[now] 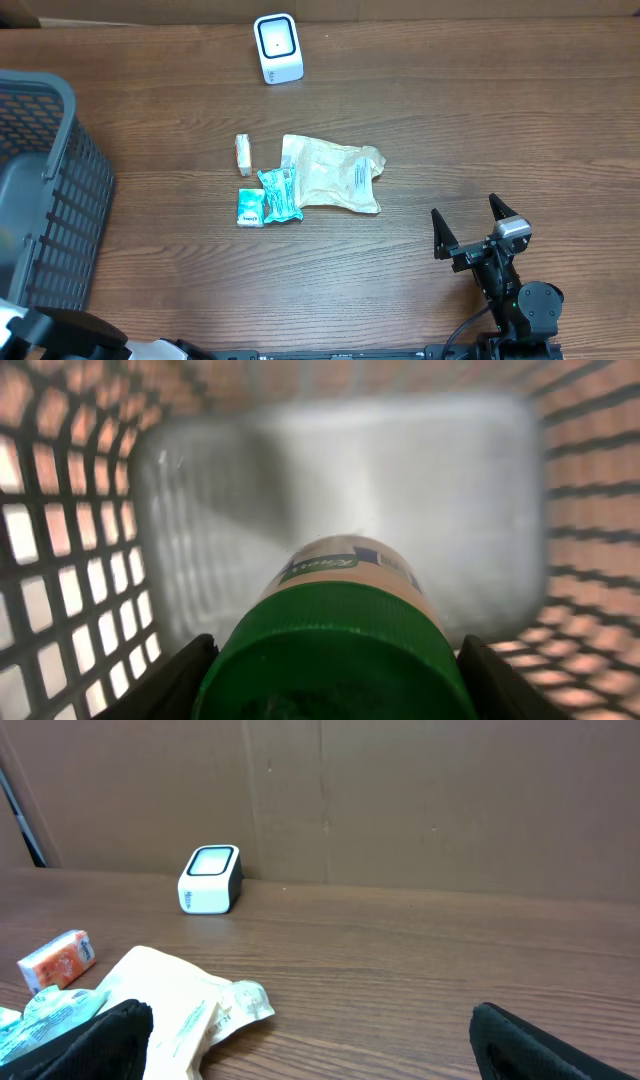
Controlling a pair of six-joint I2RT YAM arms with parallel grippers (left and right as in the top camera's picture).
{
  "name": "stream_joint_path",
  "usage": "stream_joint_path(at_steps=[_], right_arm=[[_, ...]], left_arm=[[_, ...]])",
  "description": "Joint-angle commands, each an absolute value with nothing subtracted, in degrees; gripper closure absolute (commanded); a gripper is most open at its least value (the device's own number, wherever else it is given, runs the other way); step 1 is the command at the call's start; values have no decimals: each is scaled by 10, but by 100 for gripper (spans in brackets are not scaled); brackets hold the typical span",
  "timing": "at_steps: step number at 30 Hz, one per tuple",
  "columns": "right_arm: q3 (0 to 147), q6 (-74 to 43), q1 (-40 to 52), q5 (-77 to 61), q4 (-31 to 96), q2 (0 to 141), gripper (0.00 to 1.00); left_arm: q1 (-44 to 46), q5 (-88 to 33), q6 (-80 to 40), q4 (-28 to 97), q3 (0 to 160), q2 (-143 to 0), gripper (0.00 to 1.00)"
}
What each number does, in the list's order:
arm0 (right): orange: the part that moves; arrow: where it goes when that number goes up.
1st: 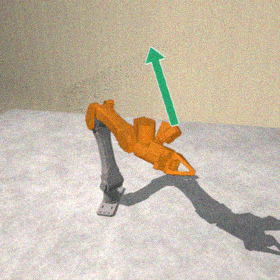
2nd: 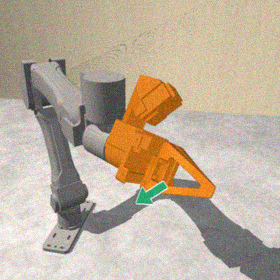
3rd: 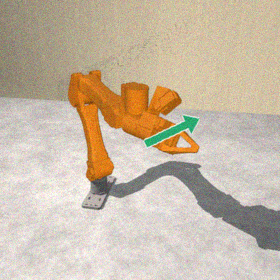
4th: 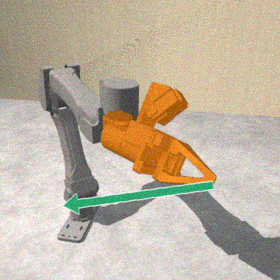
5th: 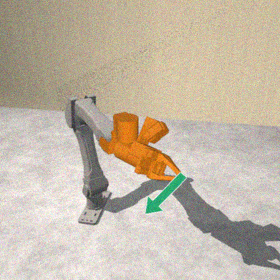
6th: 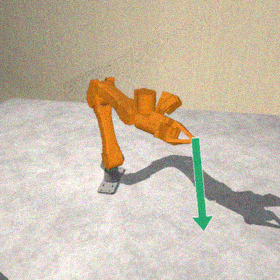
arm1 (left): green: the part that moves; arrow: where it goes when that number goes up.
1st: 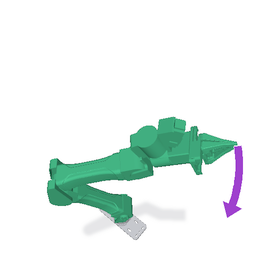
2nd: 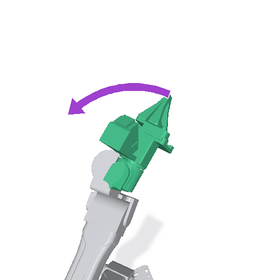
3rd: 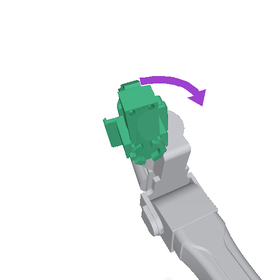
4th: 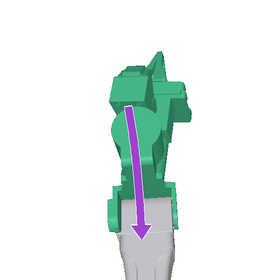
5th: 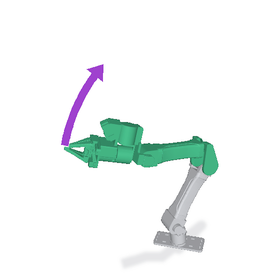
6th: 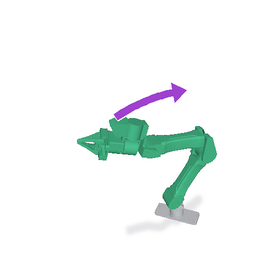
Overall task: Scan the item barcode
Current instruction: 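Reach into the basket and grasp the green-capped bottle with left gripper, then carry the green-capped bottle out and stand it left of the packs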
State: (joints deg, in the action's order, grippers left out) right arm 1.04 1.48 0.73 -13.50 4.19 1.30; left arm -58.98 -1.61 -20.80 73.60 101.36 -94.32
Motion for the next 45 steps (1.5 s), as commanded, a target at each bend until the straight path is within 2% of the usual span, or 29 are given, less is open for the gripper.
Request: stream_joint_path(at_steps=[1,9,16,23,28,33,45], right_arm=[[6,13,4,-131,40,13,0],[6,13,4,-131,40,13,0],[6,13,4,-131,40,13,0],[6,13,4,-131,40,13,0],[6,13,4,-131,40,13,0],[6,13,4,-131,40,13,0],[6,13,4,-131,40,13,0]], left_arm=[[-582,-84,-205,746,1108,-935,60],[-495,-119,-206,764,1254,-897,62],[-340,-111,-201,772,1274,-838,60],[-189,-40,-192,857,1264,-832,60],[-131,-4,-185,914,1208,-850,59],[-102,0,-182,914,1114,-868,59],[0,51,-198,765,837,-874,60]])
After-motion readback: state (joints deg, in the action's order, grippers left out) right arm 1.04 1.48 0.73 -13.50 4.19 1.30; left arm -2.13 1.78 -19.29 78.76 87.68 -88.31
